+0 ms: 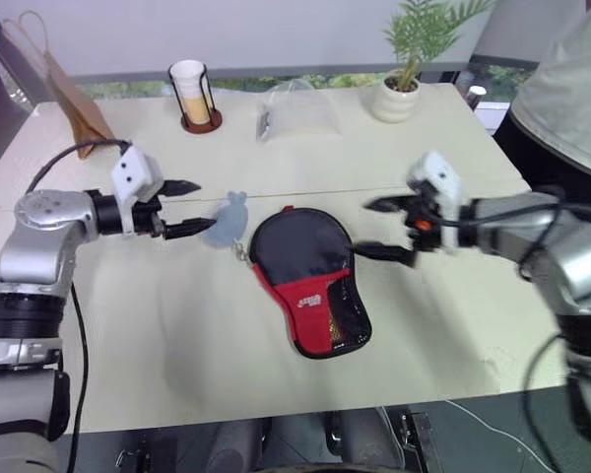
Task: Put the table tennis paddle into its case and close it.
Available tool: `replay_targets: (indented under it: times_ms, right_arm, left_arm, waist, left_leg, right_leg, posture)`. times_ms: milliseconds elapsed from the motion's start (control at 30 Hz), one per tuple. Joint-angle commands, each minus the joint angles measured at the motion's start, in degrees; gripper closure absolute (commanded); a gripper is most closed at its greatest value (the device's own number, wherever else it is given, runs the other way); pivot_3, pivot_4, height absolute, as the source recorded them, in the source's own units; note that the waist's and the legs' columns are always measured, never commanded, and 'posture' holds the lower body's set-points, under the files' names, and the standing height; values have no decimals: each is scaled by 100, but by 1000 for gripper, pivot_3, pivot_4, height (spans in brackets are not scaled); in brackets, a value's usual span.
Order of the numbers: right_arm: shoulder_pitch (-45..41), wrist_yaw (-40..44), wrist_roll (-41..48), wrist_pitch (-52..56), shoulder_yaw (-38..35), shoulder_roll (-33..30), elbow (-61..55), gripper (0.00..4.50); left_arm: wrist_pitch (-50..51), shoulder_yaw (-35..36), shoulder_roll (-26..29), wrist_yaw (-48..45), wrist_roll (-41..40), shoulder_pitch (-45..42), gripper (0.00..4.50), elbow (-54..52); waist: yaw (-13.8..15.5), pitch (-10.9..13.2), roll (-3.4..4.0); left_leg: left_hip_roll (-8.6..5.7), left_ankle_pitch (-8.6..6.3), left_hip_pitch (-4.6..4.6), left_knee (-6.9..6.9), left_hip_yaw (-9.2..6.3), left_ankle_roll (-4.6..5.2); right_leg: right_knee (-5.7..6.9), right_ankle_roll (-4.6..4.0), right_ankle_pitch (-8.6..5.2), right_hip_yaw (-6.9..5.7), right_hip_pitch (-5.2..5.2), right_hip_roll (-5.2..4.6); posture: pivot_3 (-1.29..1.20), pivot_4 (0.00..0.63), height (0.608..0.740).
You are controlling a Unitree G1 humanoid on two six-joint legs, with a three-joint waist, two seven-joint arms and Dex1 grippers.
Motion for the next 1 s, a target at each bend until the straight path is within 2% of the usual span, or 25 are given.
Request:
replay_targets:
  times_ms: [33, 133, 333, 533, 667, 900, 1000]
  right_arm:
    - [-177, -113, -578, -804, 405, 672, 609, 32]
    - [-346, -152, -880, -1268, 628, 1376, 1434, 32]
    - [-426, -50, -1490, -2135, 887, 2011, 2692, 32]
    - [-362, 249, -2169, -2403, 1301, 2056, 3466, 32]
    - [-382, 252, -2279, -2341, 1280, 2253, 3873, 32]
    - [-380, 245, -2475, -2377, 1277, 2417, 4031, 32]
    - [-329, 220, -2537, -2334, 1280, 2457, 3983, 32]
  left_arm:
    - [-334, -54, 140, -184, 209, -131, 720, 301]
    - [-615, -173, 59, -173, 431, -258, 720, 679]
    - [-986, -307, -139, -73, 701, -505, 720, 1201]
    - [-1080, -340, -260, -93, 803, -620, 720, 1368]
    - [-1060, -403, -330, -202, 829, -689, 720, 1433]
    - [-1309, -675, -569, -68, 1184, -909, 720, 1918]
    - [-1446, -755, -713, 60, 1340, -1022, 720, 2264]
  waist:
    - [18, 0, -2]
    - [-1, 0, -1]
    - [-19, 0, -1]
    - [-43, -1, -1]
    - [-45, -2, -2]
    - [-61, -3, -1]
    - [-61, -5, -1]
  left_leg:
    - [-4, 1, -2, 2, -2, -1]
    - [-13, 1, -7, 3, 3, -2]
    - [-14, 4, -5, 3, 2, -5]
    - [-13, 6, -4, 2, 6, -8]
    - [-11, 7, 6, 3, 5, -10]
    - [-4, 6, 90, -14, 2, -10]
    - [-3, 6, 100, -15, -1, -10]
  right_leg:
    - [0, 0, 1, -2, 2, 0]
    - [0, 2, 4, 3, -1, -7]
    - [8, 7, 8, 4, -5, -4]
    - [22, 7, 8, 8, -15, -1]
    - [31, 7, 8, 10, -7, 3]
    - [29, 3, 5, 15, 63, 14]
    - [29, 3, 5, 15, 70, 17]
  posture:
    - [0, 150, 740]
    - [0, 150, 740]
    - [0, 150, 740]
    - [0, 150, 740]
    - [0, 150, 740]
    - [0, 150, 740]
    - [0, 150, 740]
